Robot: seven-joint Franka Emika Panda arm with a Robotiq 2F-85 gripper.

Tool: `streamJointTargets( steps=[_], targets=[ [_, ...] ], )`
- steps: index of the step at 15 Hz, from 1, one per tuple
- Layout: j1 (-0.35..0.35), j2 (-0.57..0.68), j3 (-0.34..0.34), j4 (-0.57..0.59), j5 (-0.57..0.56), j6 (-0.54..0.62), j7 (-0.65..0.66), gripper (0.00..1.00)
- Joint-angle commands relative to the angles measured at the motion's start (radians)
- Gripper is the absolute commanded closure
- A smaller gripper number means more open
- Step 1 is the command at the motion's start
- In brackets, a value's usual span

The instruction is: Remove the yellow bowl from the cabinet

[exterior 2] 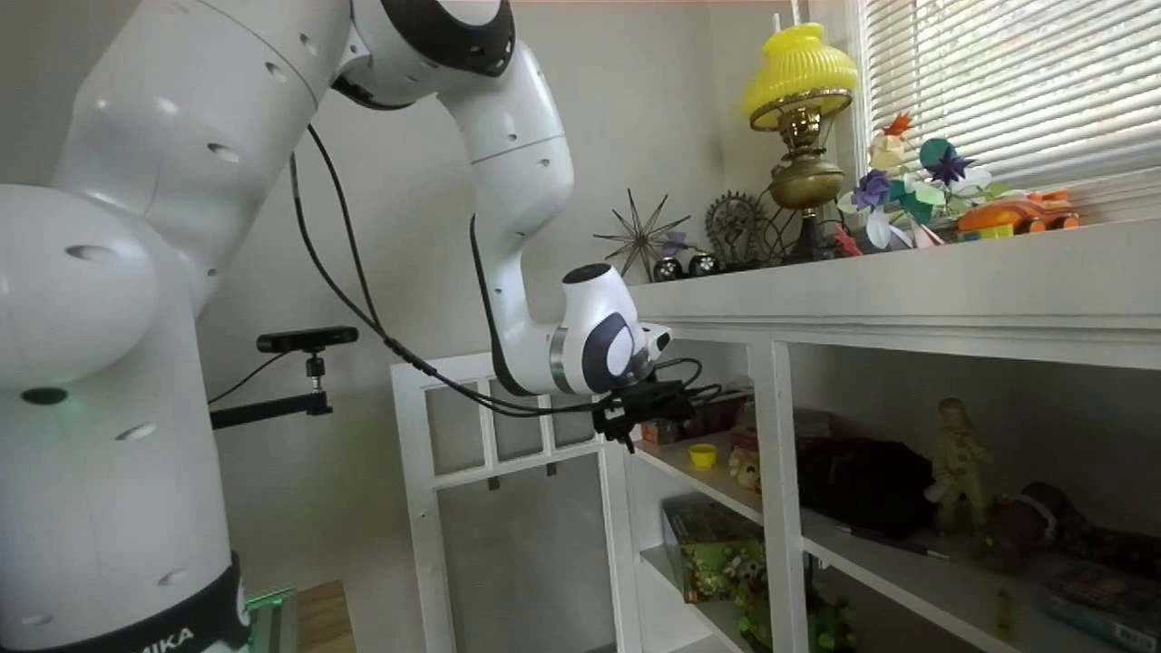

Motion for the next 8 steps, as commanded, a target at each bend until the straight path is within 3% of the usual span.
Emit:
streamJointTargets(
  steps=[1, 8],
  targets=[
    [-0.028, 0.1, 0.038, 0.113, -0.099, 0.026, -0.002, 0.0],
    [-0.035, 0.203, 0.045, 0.272, -0.174, -0.024, -0.025, 0.0]
  ],
)
